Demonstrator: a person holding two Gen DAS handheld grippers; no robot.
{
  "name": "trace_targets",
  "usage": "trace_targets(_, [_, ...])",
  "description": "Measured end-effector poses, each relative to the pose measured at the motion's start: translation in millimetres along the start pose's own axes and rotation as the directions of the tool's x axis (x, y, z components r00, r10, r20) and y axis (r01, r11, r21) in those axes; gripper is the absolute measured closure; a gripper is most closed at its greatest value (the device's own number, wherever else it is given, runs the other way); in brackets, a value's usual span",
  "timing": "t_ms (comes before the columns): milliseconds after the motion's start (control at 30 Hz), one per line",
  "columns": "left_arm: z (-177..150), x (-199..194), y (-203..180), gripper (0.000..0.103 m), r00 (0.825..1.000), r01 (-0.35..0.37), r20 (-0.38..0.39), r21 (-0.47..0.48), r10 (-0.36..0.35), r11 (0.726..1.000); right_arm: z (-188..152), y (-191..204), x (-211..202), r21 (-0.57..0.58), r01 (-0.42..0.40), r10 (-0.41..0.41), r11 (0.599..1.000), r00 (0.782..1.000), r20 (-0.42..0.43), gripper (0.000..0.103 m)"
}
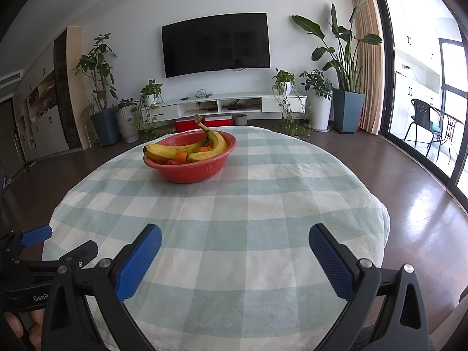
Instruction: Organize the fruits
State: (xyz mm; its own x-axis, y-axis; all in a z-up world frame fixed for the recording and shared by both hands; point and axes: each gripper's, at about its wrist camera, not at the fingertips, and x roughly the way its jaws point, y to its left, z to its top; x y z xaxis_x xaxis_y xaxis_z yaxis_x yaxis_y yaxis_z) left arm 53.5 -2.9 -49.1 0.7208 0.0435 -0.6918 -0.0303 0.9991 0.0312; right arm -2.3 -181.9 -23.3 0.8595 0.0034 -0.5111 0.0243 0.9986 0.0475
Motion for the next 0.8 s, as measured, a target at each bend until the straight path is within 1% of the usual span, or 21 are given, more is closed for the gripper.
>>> trace_targets(800, [-2.8,3.7,-2.3,0.0,1.0,0.009,-0.007,0.007,-0.009,1.0,-2.0,3.2,-0.2,-0.009,-0.003,0.002,1.0,1.0,-0.011,0.0])
